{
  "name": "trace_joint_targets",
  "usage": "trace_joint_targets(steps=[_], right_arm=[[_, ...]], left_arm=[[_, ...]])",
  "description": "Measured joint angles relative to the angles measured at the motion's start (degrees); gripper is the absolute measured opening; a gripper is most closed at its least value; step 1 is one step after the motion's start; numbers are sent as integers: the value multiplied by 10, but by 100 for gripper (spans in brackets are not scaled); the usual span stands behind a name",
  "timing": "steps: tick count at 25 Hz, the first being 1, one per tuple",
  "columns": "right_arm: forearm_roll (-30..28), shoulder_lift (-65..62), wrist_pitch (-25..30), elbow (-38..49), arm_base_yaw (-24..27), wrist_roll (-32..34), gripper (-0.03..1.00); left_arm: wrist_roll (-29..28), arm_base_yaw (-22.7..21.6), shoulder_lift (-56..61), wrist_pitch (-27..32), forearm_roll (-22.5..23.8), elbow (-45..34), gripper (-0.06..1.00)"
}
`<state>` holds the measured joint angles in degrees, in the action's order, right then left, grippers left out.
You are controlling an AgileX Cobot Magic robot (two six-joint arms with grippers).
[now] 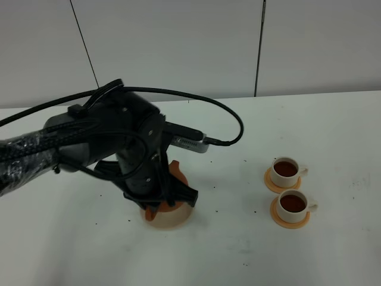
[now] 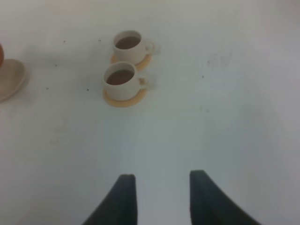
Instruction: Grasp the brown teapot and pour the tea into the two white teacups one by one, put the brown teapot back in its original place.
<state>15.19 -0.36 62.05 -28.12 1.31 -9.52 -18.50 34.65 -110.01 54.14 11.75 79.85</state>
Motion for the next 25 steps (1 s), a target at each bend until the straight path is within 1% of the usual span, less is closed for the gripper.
trace_joint_targets(steps=[4,7,11,17,25], right_arm=[[0,0,0,0,0,0,27],[0,0,0,0,0,0,27],[0,0,0,0,0,-1,27],[0,0,0,0,0,-1,27],[0,0,0,0,0,-1,27]], left_arm=[[-12,-3,5,-57,1,-46,17],[-20,-3,5,-82,-1,-68,17],[-25,-3,5,-101,8,-88,17],[-27,-3,5,-115,23,-92,17],[-27,-7,5,-124,25,-92,17]])
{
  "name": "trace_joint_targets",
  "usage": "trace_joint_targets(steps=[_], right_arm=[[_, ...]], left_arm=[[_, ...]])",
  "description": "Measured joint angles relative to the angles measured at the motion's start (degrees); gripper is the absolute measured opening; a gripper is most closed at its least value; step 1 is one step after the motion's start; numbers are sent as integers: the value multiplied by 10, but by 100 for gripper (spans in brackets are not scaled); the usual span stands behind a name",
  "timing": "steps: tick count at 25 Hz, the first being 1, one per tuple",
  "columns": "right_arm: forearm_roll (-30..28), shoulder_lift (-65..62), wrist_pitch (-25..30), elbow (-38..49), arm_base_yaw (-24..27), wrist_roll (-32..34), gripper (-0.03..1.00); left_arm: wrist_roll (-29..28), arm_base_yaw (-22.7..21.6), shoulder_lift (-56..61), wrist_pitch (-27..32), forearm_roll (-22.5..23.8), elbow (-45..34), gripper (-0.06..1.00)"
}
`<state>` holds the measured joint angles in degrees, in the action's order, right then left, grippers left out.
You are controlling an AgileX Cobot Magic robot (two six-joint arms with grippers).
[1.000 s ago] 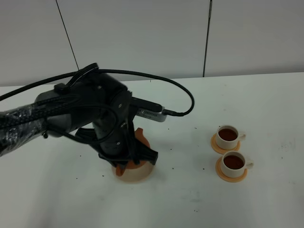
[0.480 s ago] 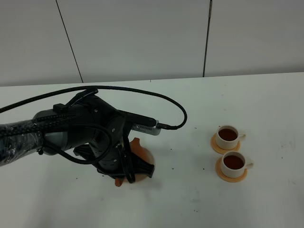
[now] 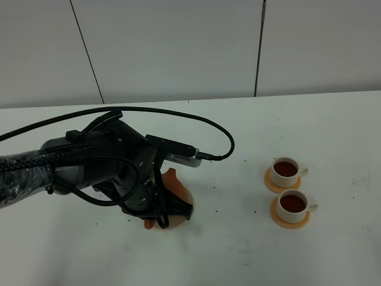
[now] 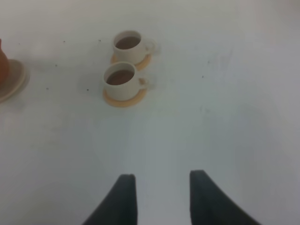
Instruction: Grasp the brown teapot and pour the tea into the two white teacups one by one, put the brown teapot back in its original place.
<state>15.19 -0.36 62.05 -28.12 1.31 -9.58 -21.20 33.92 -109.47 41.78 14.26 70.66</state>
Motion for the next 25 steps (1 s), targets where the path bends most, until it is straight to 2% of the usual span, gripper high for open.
trace_joint_targets(steps=[25], right_arm=[[0,0,0,0,0,0,27]], left_arm=[[2,-1,-7,-1,1,0,17]])
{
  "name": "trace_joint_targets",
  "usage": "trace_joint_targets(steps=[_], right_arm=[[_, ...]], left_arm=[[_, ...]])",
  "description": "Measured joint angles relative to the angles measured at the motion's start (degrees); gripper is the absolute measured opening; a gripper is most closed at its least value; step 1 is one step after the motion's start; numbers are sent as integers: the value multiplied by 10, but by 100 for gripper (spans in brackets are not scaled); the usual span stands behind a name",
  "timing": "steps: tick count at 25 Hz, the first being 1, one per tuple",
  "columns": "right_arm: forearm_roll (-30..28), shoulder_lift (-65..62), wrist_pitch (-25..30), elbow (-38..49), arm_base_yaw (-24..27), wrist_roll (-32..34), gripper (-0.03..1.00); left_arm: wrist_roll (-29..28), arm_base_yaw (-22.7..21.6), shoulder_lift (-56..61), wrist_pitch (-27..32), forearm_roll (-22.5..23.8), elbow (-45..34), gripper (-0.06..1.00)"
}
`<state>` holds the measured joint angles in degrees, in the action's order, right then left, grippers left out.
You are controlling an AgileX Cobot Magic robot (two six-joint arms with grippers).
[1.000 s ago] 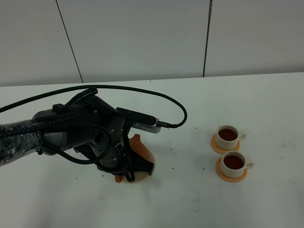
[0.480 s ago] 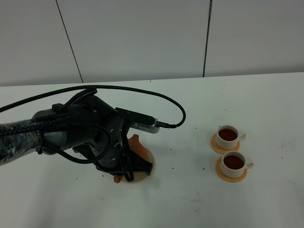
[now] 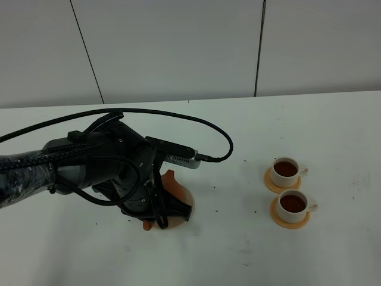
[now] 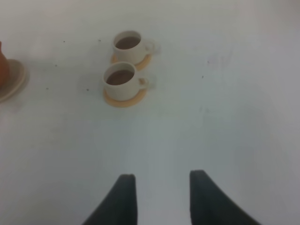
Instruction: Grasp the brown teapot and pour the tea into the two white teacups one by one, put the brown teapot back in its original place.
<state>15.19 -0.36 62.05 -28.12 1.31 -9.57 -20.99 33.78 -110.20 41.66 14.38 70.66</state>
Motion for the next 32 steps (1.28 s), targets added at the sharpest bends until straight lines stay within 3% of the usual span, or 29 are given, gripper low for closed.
trace_joint_targets(steps=[16,18,26,32], right_arm=[[0,0,0,0,0,1,27],[0,0,0,0,0,1,27],[0,0,0,0,0,0,27],[0,0,0,0,0,0,27]], left_arm=[[0,0,-7,7,-1,0,18],[0,0,-7,7,-1,0,22],[0,0,-7,10,-1,0,57],[29,0,28,30,-9,0,59]])
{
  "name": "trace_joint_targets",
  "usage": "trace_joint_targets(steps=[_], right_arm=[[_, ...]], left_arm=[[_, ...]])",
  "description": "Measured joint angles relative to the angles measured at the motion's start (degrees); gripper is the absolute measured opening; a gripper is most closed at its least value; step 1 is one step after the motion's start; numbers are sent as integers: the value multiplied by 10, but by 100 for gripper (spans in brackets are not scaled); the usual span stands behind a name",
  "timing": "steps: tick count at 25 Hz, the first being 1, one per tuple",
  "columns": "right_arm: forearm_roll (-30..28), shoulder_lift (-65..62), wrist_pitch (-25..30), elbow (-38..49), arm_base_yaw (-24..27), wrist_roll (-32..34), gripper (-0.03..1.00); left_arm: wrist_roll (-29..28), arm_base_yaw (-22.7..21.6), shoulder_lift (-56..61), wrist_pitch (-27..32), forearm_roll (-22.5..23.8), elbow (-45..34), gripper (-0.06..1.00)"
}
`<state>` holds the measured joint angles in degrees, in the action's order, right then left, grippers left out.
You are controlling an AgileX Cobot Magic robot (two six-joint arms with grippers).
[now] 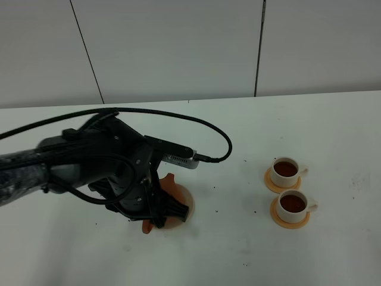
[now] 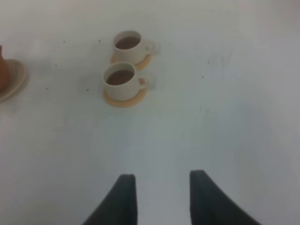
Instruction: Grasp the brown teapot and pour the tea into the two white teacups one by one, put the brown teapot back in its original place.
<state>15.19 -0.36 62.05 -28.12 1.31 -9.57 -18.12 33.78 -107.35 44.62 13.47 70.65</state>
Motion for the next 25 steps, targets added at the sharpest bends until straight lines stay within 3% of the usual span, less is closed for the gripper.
trace_joint_targets(steps=[4,12,18,25], right_arm=[[0,0,0,0,0,0,27],[0,0,0,0,0,0,27],[0,0,0,0,0,0,27],[0,0,0,0,0,0,27]], left_arm=[[26,-6,54,59,-3,0,57],[30,-87,132,215,-3,-7,56],[30,-150,244,229,-3,-119,56],[28,-197,420,219,-34,-275,56]])
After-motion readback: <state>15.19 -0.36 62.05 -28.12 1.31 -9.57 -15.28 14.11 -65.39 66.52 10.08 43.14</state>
